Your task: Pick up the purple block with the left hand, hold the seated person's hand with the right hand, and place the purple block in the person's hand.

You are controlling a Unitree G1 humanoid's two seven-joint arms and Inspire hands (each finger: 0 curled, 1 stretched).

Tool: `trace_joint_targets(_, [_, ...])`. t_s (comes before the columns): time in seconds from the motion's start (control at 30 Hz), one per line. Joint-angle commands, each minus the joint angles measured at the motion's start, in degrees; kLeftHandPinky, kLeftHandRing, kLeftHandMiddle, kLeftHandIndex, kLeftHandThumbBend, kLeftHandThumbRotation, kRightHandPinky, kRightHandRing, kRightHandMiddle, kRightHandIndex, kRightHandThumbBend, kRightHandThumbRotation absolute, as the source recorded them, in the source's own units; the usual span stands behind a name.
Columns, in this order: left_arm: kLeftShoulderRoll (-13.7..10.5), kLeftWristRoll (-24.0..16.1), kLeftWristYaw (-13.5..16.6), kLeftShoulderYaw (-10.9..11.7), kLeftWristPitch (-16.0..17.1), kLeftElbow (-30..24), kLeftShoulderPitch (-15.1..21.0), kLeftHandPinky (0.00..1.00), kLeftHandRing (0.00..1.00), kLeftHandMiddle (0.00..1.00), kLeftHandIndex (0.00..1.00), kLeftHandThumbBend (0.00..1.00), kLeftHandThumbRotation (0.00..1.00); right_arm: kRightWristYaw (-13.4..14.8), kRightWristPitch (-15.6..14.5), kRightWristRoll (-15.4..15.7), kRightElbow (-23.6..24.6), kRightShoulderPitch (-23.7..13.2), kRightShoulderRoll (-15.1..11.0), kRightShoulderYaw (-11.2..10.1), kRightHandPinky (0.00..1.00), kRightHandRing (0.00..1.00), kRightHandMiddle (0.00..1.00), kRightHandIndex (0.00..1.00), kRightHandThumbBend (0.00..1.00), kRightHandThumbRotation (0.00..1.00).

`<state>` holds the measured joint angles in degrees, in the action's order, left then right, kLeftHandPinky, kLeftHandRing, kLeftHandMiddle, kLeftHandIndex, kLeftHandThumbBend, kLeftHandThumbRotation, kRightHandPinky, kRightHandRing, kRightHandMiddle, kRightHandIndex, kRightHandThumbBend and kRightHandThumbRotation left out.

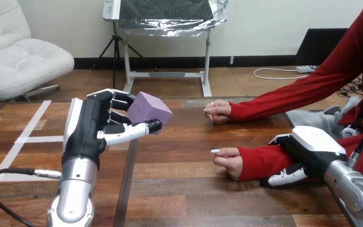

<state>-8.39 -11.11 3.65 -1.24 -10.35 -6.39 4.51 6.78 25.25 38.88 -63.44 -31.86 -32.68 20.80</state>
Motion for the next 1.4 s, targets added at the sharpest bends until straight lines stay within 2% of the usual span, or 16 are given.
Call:
trace_joint_targets(0.0, [0.0, 0.3, -0.2, 0.7, 0.8, -3.0, 1.5, 0.33, 0.39, 0.42, 0.45, 0.61, 0.00, 1.7, 0.1, -0.6, -0.1, -2.9, 2.2, 0.5, 0.61, 0.68, 0.71, 0.71, 0.79, 0.44])
trace_joint_targets(0.4, [-0.2, 0.2, -0.5, 0.6, 1.6, -2.5, 1.5, 0.33, 0.39, 0.42, 0.45, 0.60, 0.00, 2.2, 0.6, -1.3, 0.0, -2.4, 3.3, 0.4, 0.58, 0.66, 0.69, 0.68, 0.72, 0.52])
trace_joint_targets(0.67, [0.5, 1.0, -0.7, 0.9, 0.3, -3.1, 1.4, 0.33, 0.39, 0.42, 0.45, 0.60, 0.00, 3.1, 1.8, -1.4, -0.3, -2.3, 3.6, 0.4, 0.53, 0.61, 0.63, 0.64, 0.67, 0.49])
trace_joint_targets(0.97, [0.2, 0.0, -0.5, 0.5, 0.2, -3.3, 1.3, 0.34, 0.40, 0.42, 0.45, 0.60, 0.00, 2.8, 2.5, -2.0, -0.8, -2.4, 3.8, 0.2, 0.45, 0.52, 0.55, 0.56, 0.64, 0.39])
trace_joint_targets(1.03, [0.1, 0.1, -0.6, 0.5, 0.5, -3.3, 1.3, 0.34, 0.40, 0.42, 0.45, 0.59, 0.00, 1.9, 2.6, -2.2, -1.1, -2.6, 3.6, 0.1, 0.38, 0.44, 0.49, 0.49, 0.63, 0.33])
trace_joint_targets(1.27, [0.3, 0.2, -0.6, 0.5, 0.0, -3.6, 1.2, 0.34, 0.39, 0.42, 0.45, 0.59, 0.00, -1.1, 1.9, -3.7, -1.3, -3.1, 3.1, -0.6, 0.23, 0.27, 0.34, 0.35, 0.62, 0.25])
trace_joint_targets(1.37, [0.4, 0.3, -0.7, 0.4, -0.3, -3.7, 1.3, 0.34, 0.39, 0.42, 0.45, 0.59, 0.00, -2.8, 1.5, -4.9, -1.0, -3.3, 2.7, -1.3, 0.22, 0.26, 0.33, 0.34, 0.63, 0.25])
